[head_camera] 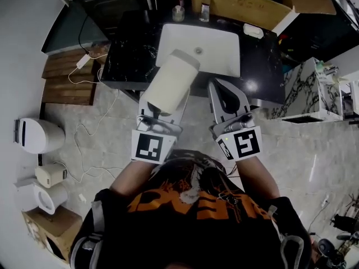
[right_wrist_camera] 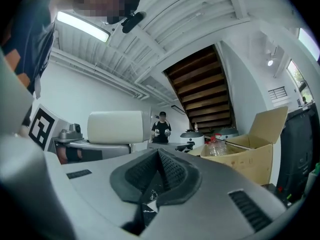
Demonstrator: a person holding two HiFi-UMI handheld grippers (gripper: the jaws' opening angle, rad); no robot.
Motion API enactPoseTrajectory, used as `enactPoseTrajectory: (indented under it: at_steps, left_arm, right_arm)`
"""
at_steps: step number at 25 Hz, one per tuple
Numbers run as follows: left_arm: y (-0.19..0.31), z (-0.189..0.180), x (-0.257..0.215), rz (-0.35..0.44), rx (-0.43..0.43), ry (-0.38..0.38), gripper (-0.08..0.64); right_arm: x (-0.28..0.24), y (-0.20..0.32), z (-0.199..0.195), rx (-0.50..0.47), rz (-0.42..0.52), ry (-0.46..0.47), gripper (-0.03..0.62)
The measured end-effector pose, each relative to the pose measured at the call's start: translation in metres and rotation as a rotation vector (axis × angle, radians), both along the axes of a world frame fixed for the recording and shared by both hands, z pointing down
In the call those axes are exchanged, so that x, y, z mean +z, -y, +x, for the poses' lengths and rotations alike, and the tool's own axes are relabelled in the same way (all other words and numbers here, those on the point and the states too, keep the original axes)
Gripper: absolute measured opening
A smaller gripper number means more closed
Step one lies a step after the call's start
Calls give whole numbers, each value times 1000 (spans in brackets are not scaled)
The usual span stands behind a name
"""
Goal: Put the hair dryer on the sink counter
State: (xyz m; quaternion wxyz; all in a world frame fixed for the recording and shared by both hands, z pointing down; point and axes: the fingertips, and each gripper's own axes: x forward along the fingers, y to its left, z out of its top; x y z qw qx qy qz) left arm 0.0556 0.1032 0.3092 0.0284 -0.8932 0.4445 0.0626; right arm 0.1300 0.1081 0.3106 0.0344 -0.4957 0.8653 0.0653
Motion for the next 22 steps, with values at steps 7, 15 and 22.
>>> enactPoseTrajectory:
  at_steps: [7,15,22]
  left_arm:
    - [82,-53,5,-24,-10,-10,204]
    - [150,-98,10,-31,-3,-8,204]
    - [185,-116,18,-61,-5,-11,204]
  right_arm:
    - [6,83,-48,10,-41,-1,14]
    - [16,151,-92,19,-64,0,14]
    - [23,185,-105,31,-91,16,14]
